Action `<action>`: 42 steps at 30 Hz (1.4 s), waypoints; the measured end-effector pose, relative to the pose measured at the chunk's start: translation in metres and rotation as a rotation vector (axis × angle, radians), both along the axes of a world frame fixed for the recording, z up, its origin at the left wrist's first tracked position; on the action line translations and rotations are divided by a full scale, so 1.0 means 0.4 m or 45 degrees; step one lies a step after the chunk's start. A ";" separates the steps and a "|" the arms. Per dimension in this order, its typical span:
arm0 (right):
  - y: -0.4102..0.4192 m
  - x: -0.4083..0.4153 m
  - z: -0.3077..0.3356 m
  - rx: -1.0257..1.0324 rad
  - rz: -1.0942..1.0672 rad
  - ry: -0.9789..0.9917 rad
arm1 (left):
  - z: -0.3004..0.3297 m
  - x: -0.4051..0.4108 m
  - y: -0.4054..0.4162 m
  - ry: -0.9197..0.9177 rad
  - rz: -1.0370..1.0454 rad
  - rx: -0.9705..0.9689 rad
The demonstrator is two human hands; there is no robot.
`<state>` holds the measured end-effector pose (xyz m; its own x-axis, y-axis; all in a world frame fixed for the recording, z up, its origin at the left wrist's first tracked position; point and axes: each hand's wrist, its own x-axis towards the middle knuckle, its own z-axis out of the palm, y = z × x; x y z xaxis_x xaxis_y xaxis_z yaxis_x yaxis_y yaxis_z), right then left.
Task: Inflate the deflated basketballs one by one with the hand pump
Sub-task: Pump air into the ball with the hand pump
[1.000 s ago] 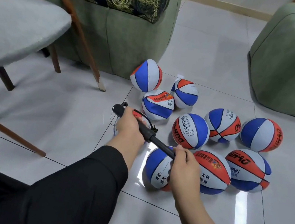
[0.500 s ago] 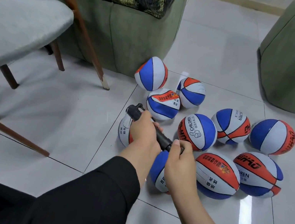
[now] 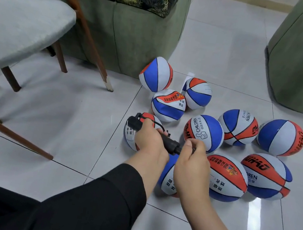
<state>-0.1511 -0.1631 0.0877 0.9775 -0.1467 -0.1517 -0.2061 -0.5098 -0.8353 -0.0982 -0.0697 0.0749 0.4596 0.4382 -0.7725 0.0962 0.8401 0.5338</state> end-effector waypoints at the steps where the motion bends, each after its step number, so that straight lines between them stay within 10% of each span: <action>1: 0.004 0.003 0.002 0.020 0.007 0.006 | 0.002 0.002 -0.007 0.008 -0.002 0.016; 42: 0.001 0.010 0.003 -0.040 0.048 0.116 | -0.035 0.010 0.142 0.104 0.038 0.000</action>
